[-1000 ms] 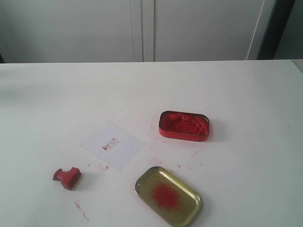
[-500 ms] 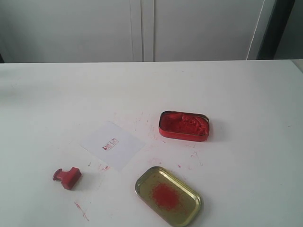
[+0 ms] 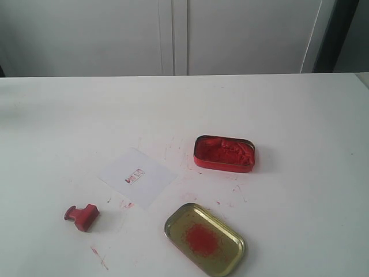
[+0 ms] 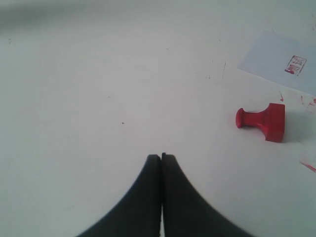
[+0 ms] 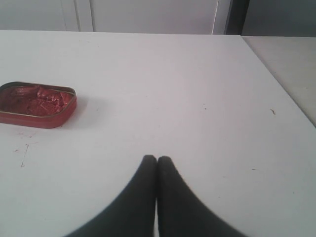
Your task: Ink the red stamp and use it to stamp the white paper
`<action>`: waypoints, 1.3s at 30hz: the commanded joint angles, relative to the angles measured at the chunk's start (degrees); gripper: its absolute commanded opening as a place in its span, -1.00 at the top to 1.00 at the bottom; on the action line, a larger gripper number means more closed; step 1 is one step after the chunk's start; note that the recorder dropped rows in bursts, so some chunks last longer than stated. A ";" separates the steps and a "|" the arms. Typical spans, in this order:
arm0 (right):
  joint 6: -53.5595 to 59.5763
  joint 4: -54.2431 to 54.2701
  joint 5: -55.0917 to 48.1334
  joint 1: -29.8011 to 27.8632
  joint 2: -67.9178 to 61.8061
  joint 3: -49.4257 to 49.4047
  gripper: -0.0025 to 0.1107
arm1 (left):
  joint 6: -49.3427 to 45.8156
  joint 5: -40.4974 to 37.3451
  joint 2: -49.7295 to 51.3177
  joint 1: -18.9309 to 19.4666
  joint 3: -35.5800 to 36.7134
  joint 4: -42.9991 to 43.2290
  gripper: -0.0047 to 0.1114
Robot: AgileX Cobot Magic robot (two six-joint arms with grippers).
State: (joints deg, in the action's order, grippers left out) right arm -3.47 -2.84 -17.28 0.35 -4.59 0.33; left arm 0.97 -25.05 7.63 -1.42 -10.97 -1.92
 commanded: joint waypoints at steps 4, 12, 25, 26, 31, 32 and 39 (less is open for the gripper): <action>-0.23 -0.09 0.70 -0.35 0.09 -0.33 0.96 | 0.53 2.25 -4.44 0.16 4.47 -0.18 0.92; -0.23 -0.09 0.70 -0.35 0.09 -0.33 0.96 | 0.53 4.42 -7.63 0.16 10.94 -0.18 0.92; -0.23 -0.09 0.70 -0.35 0.09 -0.33 0.96 | 0.53 5.77 -7.63 0.16 10.97 -0.18 0.92; -0.23 -0.09 0.70 -0.35 0.09 -0.33 0.96 | 0.53 5.77 -7.63 0.16 10.97 -0.18 0.92; -0.23 -0.09 0.70 -0.35 0.09 -0.33 0.96 | 0.53 5.77 -7.63 0.16 10.97 -0.18 0.92; -0.23 -0.09 0.70 -0.35 0.09 -0.33 0.96 | 0.53 5.77 -7.63 0.16 10.97 -0.18 0.92; -0.23 -0.09 0.70 -0.35 0.09 -0.33 0.96 | 0.53 5.77 -7.63 0.16 10.97 -0.18 0.92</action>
State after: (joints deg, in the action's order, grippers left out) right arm -3.58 -2.84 -17.28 0.35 -4.59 0.33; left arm 1.09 -19.10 0.29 -1.42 -0.58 -1.81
